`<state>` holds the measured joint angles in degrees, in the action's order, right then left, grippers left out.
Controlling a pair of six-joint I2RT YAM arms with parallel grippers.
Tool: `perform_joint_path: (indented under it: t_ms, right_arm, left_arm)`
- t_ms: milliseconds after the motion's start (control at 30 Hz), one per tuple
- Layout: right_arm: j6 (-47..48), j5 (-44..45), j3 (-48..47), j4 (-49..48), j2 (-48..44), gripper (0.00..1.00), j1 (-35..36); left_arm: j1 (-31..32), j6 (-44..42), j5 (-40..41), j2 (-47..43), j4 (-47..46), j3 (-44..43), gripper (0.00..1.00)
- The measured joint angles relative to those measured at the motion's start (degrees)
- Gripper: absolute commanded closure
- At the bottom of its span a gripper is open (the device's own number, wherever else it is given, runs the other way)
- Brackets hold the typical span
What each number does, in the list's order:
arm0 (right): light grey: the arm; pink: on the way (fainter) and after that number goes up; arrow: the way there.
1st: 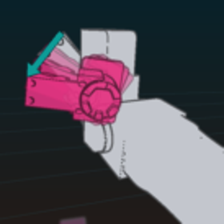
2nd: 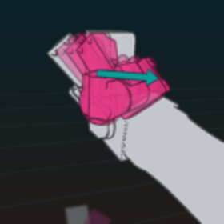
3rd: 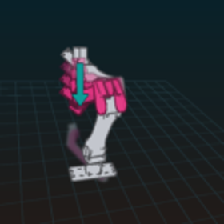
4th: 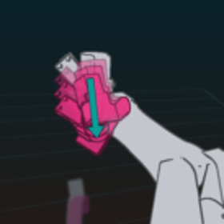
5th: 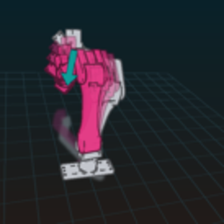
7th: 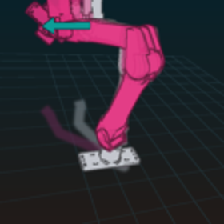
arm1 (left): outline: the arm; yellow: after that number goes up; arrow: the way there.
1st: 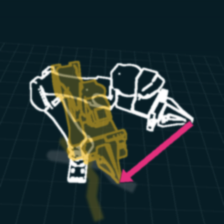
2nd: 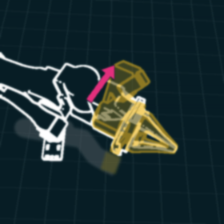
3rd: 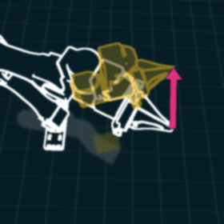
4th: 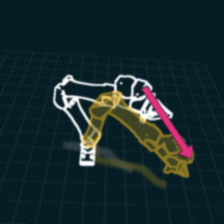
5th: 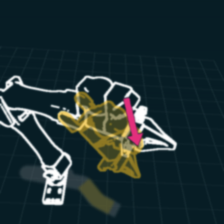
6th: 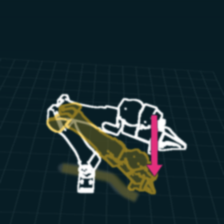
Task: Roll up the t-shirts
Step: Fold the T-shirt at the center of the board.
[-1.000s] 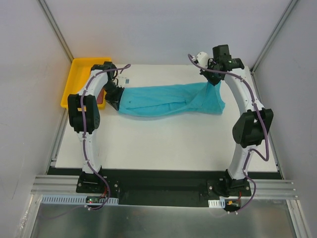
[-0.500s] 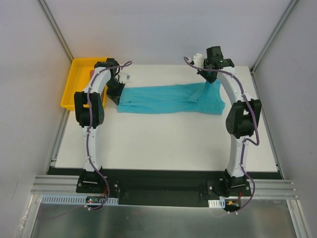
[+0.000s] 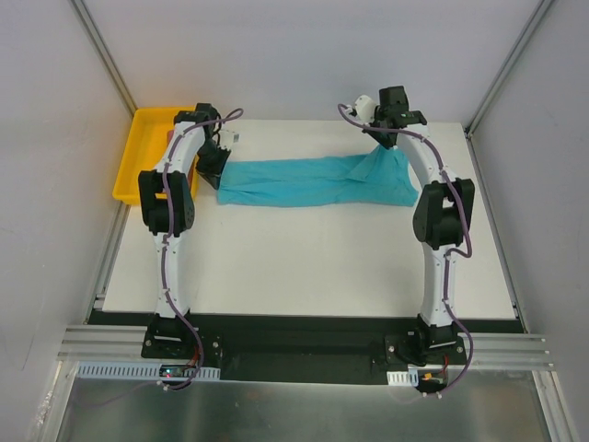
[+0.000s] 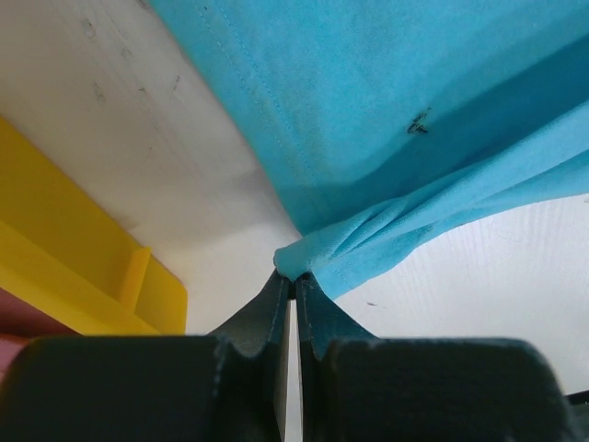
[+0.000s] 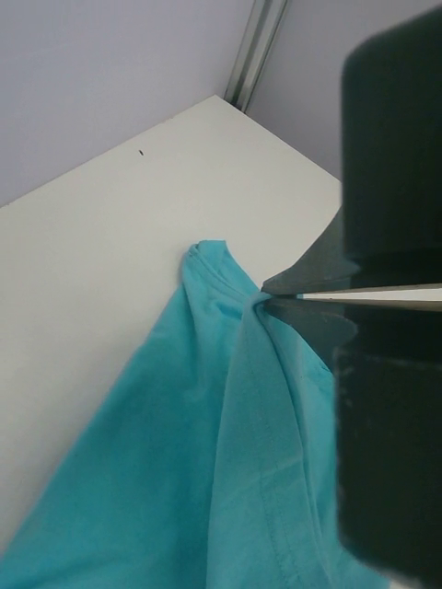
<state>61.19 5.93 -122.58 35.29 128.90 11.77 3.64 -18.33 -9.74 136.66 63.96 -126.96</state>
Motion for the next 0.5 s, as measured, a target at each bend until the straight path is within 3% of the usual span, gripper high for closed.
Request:
perform_joint_path:
  t_ms: [400, 467, 500]
  right_arm:
    - [1.16, 2.47, -2.21, -5.99, 4.83, 0.99, -0.02]
    - [0.55, 3.06, -3.52, -7.28, 6.58, 0.67, -0.02]
    - [0.00, 3.76, -4.52, -8.20, 7.76, 0.43, -0.02]
  left_arm:
    - [0.02, 0.11, 1.55, 2.14, -0.26, -4.37, 0.98]
    - [0.02, 0.37, 2.34, 3.04, -0.74, -5.22, 0.86]
    - [0.02, 0.57, 2.78, 3.37, -0.96, -5.44, 0.75]
